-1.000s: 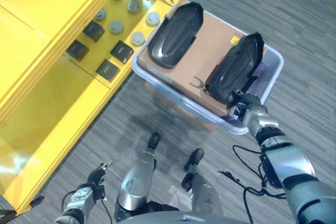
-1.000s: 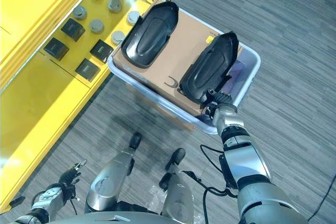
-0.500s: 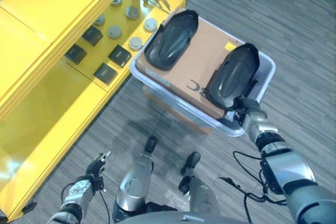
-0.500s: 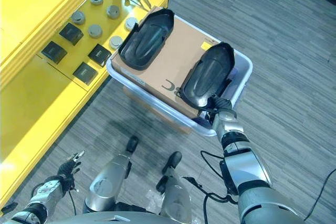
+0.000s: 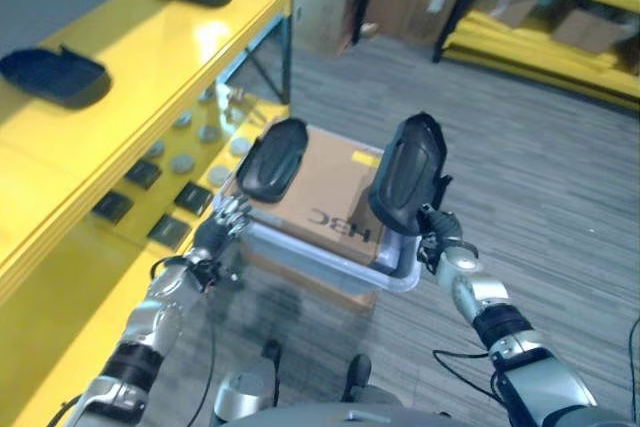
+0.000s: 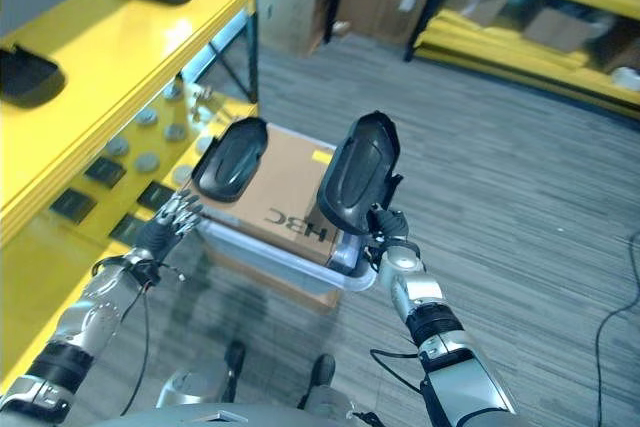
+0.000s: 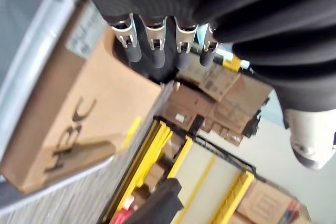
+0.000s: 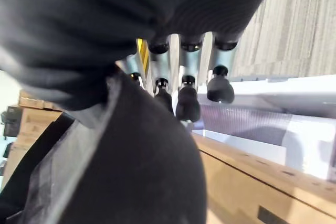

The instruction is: Move parts from the plastic box to the shelf.

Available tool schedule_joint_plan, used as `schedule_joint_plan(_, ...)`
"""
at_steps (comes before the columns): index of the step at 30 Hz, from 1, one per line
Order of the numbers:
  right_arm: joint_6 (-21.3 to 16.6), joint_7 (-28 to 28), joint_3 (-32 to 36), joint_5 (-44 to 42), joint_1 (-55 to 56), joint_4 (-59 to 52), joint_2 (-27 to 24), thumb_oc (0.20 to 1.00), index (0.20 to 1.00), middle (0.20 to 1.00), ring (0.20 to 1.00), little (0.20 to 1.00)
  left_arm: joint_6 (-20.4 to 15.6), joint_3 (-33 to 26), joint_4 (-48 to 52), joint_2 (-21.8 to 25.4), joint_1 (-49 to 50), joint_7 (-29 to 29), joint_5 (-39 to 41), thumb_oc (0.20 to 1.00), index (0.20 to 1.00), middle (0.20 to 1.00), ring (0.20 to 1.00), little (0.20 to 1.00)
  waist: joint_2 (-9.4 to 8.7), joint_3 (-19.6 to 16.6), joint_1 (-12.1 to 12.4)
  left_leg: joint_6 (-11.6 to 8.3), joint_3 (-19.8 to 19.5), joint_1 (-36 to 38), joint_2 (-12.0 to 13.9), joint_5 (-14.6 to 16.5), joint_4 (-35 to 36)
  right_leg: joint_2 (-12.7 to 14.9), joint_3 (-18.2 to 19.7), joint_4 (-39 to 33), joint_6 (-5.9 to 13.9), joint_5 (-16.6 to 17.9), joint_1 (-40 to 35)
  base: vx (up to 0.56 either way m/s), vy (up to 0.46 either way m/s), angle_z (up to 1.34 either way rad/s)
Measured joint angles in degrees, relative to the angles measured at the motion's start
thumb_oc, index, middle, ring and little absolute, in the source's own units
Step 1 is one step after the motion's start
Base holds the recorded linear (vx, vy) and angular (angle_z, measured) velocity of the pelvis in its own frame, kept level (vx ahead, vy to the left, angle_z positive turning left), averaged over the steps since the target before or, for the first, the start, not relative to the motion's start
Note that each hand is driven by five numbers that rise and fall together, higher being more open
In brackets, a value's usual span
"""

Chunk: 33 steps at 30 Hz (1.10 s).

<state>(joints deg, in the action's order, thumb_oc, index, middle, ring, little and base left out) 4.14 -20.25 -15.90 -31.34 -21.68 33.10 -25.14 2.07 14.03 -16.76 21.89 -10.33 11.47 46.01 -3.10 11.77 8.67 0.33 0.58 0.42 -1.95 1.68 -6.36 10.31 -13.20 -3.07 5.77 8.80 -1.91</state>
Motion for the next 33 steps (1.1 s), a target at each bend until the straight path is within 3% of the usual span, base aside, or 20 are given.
schedule_joint_plan(9,1.2,3.0,-4.3,3.6,0.5,-5.1,0.2,0.2,0.2,0.2,0.2,0.2,4.1,9.7,-7.1,-7.4,-12.3,-6.1,1.1,1.0,1.0,1.0,1.0,1.0,1.17,-3.8,-7.0,-0.26,4.4,3.1,1.4,-0.6,2.4,-1.6,4.2,-1.2,-0.3,1.3,-0.1,0.02,0.002,-0.28)
schedule_joint_plan(15,3.1,4.6,-5.0,4.8,-0.3,-5.1,-0.4,0.2,0.2,0.2,0.2,0.2,4.4,10.8,-13.5,-9.6,-18.6,-9.0,5.7,1.0,1.0,1.0,1.0,1.0,1.67,-4.1,-10.3,-0.9,6.7,5.8,2.4,-1.3,5.2,-2.8,6.3,-1.6,-0.27,1.4,-0.3,0.02,-0.018,-0.24)
schedule_joint_plan(26,3.7,7.7,-8.8,4.9,-1.5,-4.9,0.1,0.2,0.2,0.2,0.2,0.2,4.8,11.5,-13.4,-10.5,-21.7,-12.3,6.3,1.0,1.0,1.0,1.0,1.0,1.61,-4.4,-11.2,-1.42,7.5,6.7,3.0,-2.1,6.7,-3.6,7.0,-1.6,-0.57,1.4,0.0,0.0,-0.011,-0.04)
schedule_joint_plan(33,3.7,7.7,-8.9,6.6,-1.5,-4.9,0.1,0.2,0.2,0.2,0.2,0.2,8.4,13.1,-14.9,-9.5,-21.7,-19.6,-4.4,1.0,1.0,1.0,1.0,1.0,1.63,-4.5,-11.0,-1.43,7.5,6.7,3.0,-2.1,6.8,-3.7,7.1,-1.6,-0.56,1.4,0.0,0.0,0.0,0.0)
